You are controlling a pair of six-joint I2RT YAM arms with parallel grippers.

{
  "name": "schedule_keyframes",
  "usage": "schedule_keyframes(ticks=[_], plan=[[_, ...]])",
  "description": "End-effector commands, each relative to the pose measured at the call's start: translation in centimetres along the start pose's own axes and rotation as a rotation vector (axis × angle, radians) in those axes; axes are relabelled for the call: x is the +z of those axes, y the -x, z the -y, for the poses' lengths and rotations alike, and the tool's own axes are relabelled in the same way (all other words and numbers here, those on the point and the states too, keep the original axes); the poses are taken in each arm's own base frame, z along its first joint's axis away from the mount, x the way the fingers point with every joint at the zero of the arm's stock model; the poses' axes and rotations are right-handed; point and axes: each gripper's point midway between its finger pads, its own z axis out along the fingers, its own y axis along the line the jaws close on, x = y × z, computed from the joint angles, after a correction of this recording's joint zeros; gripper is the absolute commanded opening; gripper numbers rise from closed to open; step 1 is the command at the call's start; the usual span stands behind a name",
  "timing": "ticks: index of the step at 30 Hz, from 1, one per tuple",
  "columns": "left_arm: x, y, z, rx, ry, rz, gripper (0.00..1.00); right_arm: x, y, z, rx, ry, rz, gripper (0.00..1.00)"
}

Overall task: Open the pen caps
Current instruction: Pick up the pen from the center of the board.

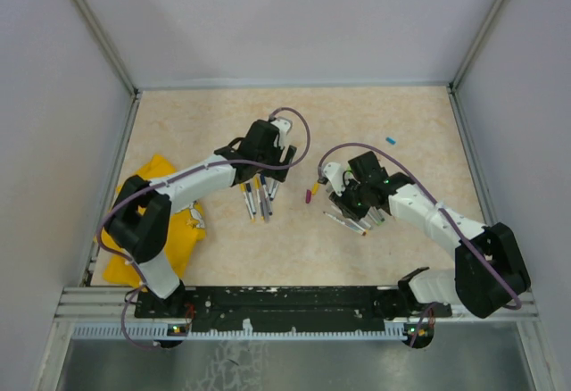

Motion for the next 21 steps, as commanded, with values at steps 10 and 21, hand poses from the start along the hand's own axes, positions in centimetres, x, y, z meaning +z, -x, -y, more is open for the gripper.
schedule_keyframes(ticks=[10,21], plan=[[0.42,0.63,0.16,0.016,-0.012,-0.018,0.83,-1.18,2.02,1.33,-0.018,-0.046,0.061,0.26],[0.58,0.57,0.3,0.02,-0.018,-0.026,0.81,-1.14,2.0,1.32,-0.018,-0.045,0.059,0.25]])
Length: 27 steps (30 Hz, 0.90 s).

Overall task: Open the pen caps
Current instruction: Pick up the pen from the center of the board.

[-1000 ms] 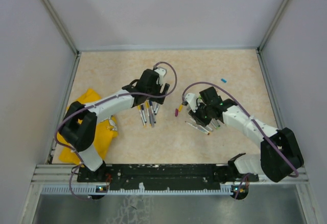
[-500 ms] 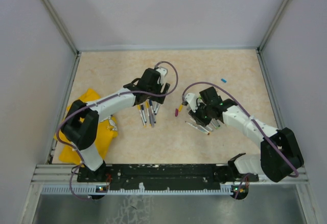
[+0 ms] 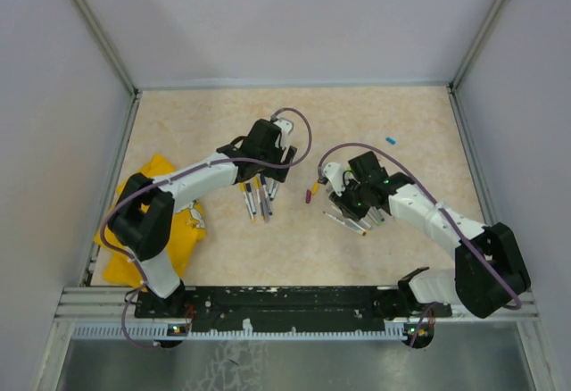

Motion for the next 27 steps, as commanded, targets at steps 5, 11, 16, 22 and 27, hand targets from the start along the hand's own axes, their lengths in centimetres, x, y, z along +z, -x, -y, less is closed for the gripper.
schedule_keyframes(ticks=[5,11,16,22,27], plan=[[0.2,1.0,0.2,0.013,-0.015,0.008,0.8,-1.2,2.0,1.3,-0.019,-0.045,0.06,0.26],[0.4,0.9,0.2,0.014,-0.016,0.003,0.78,-1.1,2.0,1.3,-0.019,-0.044,0.058,0.26],[0.6,1.0,0.3,0.018,-0.019,-0.006,0.78,-1.1,2.0,1.3,-0.019,-0.044,0.058,0.26],[1.3,0.8,0.5,0.024,-0.025,-0.036,0.77,-1.1,2.0,1.3,-0.019,-0.044,0.058,0.26],[2.3,0.4,0.8,0.037,-0.03,-0.09,0.77,-1.1,1.9,1.3,-0.019,-0.044,0.056,0.26]])
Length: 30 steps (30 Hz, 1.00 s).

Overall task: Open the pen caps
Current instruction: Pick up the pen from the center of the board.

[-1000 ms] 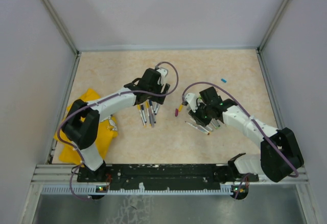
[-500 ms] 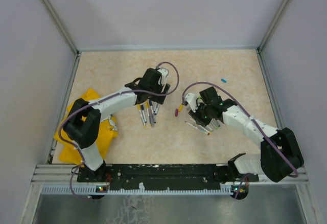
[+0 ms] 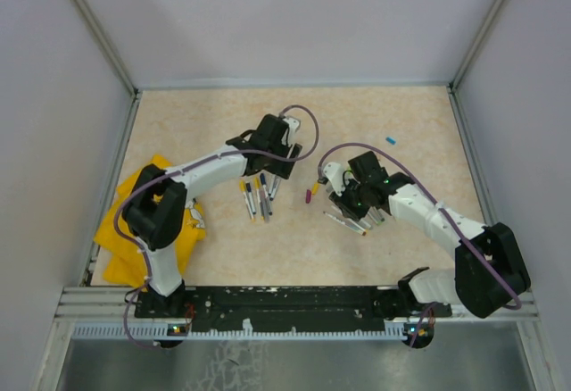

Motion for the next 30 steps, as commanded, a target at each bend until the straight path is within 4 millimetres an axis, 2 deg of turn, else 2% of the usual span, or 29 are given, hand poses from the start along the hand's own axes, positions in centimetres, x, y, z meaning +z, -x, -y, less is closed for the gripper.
schedule_keyframes(ticks=[1,4,8,10,22,30], plan=[[1.1,0.0,0.2,0.02,-0.009,-0.06,0.77,-1.0,1.9,1.3,-0.018,-0.045,0.054,0.26],[1.9,-0.5,0.0,0.018,0.008,-0.112,0.67,-1.0,1.8,1.3,-0.017,-0.045,0.052,0.26],[2.3,-0.6,-0.1,0.018,0.021,-0.136,0.4,-1.1,1.9,1.3,-0.018,-0.046,0.055,0.25],[2.4,-0.7,-0.1,0.016,0.023,-0.138,0.36,-1.1,1.9,1.4,-0.02,-0.046,0.056,0.26],[3.2,-2.1,0.0,0.009,0.025,-0.204,0.29,-1.1,1.8,1.4,-0.019,-0.046,0.053,0.25],[3.7,-2.9,0.2,0.008,0.021,-0.236,0.32,-1.1,1.8,1.3,-0.019,-0.045,0.052,0.26]])
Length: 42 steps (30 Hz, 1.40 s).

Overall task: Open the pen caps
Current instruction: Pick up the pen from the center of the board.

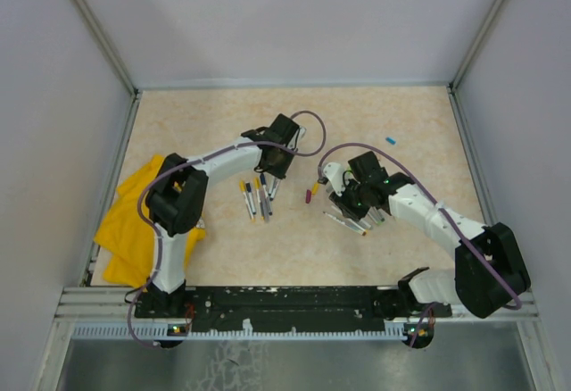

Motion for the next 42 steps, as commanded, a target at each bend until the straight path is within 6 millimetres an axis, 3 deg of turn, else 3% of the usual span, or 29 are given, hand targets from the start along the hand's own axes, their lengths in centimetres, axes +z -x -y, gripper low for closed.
schedule_keyframes(ticks=[1,15,27,30,37,42], plan=[[0.5,0.0,0.1,-0.015,-0.003,-0.027,0.32,-1.1,1.8,1.3,-0.018,-0.044,0.054,0.26],[1.2,-0.6,0.5,-0.005,-0.037,-0.066,0.31,-1.1,1.9,1.3,-0.018,-0.044,0.054,0.25],[1.3,-1.2,2.1,0.034,-0.133,-0.092,0.2,-1.0,1.8,1.3,-0.018,-0.043,0.052,0.26],[1.5,-1.2,2.2,0.039,-0.138,-0.095,0.21,-1.0,1.8,1.3,-0.018,-0.044,0.053,0.26],[1.6,-1.3,2.2,0.037,-0.125,-0.099,0.33,-1.1,1.9,1.4,-0.018,-0.044,0.054,0.26],[1.7,-1.4,2.2,0.044,-0.117,-0.106,0.34,-1.1,1.9,1.4,-0.018,-0.045,0.055,0.26]])
